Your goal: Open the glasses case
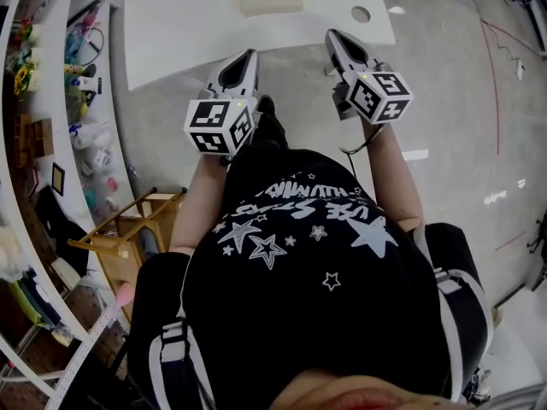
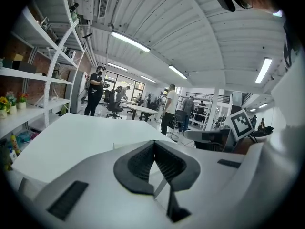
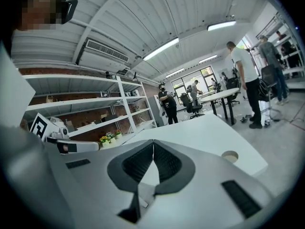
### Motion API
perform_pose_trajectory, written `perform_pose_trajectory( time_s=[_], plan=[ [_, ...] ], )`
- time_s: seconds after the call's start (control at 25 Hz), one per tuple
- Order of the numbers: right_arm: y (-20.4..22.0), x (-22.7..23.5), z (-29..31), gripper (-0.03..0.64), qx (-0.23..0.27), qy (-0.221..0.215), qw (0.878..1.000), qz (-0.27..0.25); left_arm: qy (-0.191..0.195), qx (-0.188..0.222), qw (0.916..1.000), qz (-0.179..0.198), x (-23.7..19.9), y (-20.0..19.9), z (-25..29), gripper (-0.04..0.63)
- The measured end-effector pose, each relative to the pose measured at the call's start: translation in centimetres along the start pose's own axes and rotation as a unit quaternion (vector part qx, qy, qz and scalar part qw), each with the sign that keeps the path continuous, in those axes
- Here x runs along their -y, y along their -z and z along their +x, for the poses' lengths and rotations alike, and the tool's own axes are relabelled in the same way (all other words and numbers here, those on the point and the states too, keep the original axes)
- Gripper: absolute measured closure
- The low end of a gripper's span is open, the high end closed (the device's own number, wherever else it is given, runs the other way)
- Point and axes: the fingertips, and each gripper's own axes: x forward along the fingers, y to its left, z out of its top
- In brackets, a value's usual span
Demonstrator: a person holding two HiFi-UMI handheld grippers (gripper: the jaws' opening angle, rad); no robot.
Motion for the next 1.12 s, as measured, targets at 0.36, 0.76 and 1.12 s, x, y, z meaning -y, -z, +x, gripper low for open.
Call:
perform_pose_trajectory(
  time_s=[0.36,0.76,1.12],
  plan=[
    [-1.5,3.0,6.3,0.609,-0.013,0.018,1.000,-0.008,0.013,-0.022,0.9996,0.006,-5.0,-1.1,6.4,0.583],
    [-1.6,5.7,10.5,0.609,-0.029,0.058,0.998,0.006,0.043,-0.082,0.9957,0.009,-8.2,1.0,11.8,0.583],
    [-1.0,7.4,12.5,0.608,-0.045,0.109,0.993,0.009,0.076,-0.127,0.9888,0.017,-10.3,3.3,15.1,0.583]
  ],
)
